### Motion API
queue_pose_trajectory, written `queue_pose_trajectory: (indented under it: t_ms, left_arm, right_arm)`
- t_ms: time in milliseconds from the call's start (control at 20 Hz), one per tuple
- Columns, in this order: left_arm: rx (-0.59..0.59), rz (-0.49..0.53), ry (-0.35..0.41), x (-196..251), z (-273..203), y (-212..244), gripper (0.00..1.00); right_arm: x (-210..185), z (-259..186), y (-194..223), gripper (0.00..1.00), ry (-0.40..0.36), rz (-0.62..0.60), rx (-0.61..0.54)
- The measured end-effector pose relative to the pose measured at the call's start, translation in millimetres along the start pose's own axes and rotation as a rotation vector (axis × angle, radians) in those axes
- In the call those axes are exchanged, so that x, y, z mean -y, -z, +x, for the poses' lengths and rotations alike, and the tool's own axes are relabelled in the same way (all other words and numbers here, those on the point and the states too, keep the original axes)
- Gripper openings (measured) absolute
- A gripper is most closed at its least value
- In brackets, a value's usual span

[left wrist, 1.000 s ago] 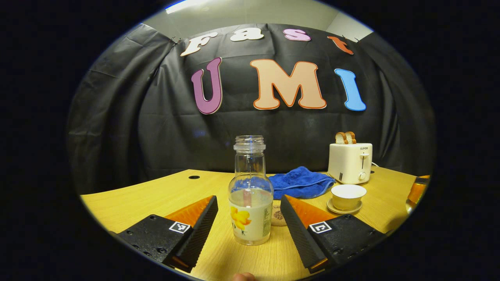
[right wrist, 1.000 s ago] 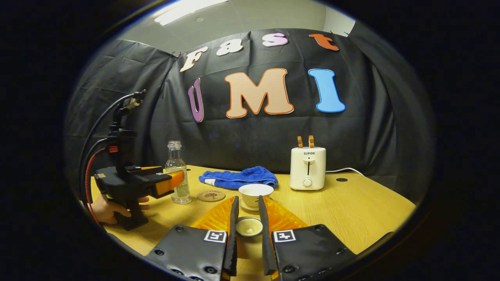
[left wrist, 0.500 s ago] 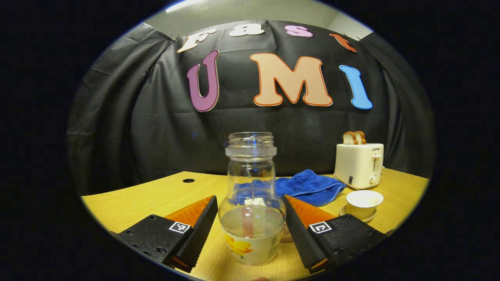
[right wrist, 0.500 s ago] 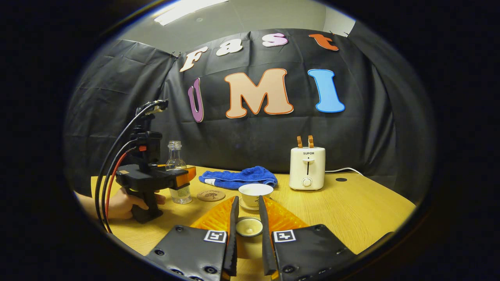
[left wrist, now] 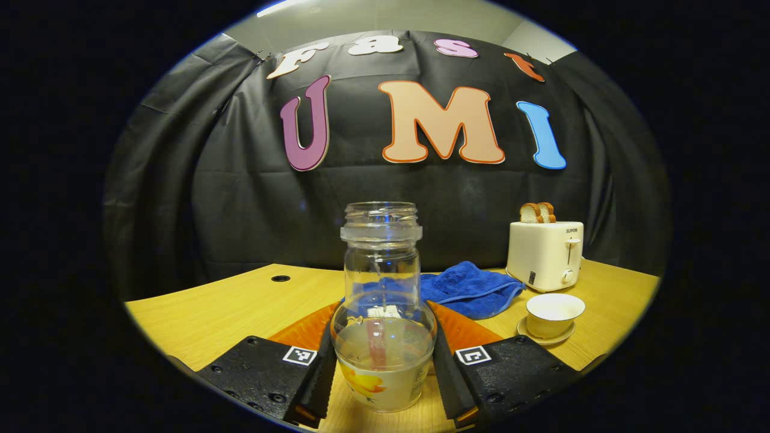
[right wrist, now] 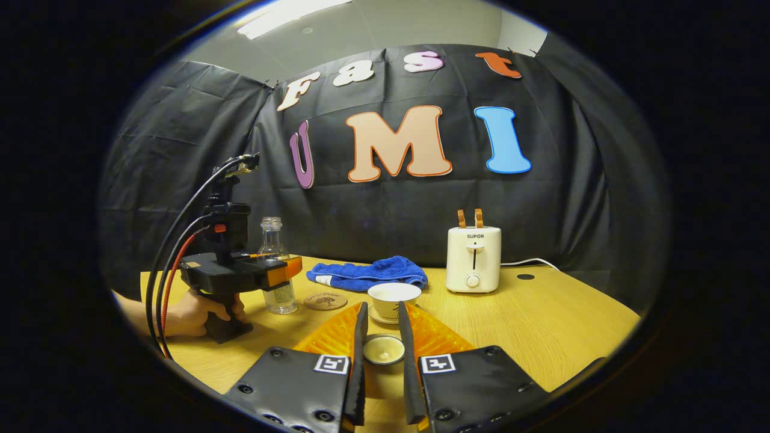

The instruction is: Open the teacup lid with one hand, grasp the water bottle and pour water into the teacup with the other hand; after pouring, place the water bottle on the coaster and then close the teacup lid.

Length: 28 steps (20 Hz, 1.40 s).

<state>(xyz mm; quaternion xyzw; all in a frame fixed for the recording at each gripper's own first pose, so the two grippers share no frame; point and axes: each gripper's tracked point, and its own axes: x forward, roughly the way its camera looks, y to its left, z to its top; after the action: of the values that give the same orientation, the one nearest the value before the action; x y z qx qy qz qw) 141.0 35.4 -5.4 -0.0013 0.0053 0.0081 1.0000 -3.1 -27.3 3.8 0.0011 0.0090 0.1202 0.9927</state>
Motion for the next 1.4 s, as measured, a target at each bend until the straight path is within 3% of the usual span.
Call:
queue_pose_trajectory:
  t_ms: [100, 200, 450, 700, 1000, 1400]
  left_arm:
    - [0.0, 0.014, 0.057, 11, 3, 0, 0.69]
    - [-0.006, 0.093, 0.083, 18, 7, 0, 0.68]
    - [-0.061, 0.439, 0.135, 36, 25, 9, 0.69]
    - [-0.093, 0.847, 0.173, 45, 49, 19, 0.69]
    - [-0.121, 1.227, 0.251, 62, 54, 25, 0.69]
    - [-0.164, 1.557, 0.303, 66, 53, 18, 0.7]
  right_arm:
    - [2, 0, 0, 0.29, 0.007, 0.0, 0.0]
    - [8, -3, -1, 0.29, 0.022, -0.001, 0.0]
    - [39, -14, -2, 0.29, 0.079, -0.001, 0.002]
    - [67, -27, -4, 0.29, 0.126, -0.002, 0.006]
    - [71, -28, -4, 0.29, 0.124, -0.002, 0.006]
    - [71, -29, -5, 0.29, 0.121, 0.001, 0.004]
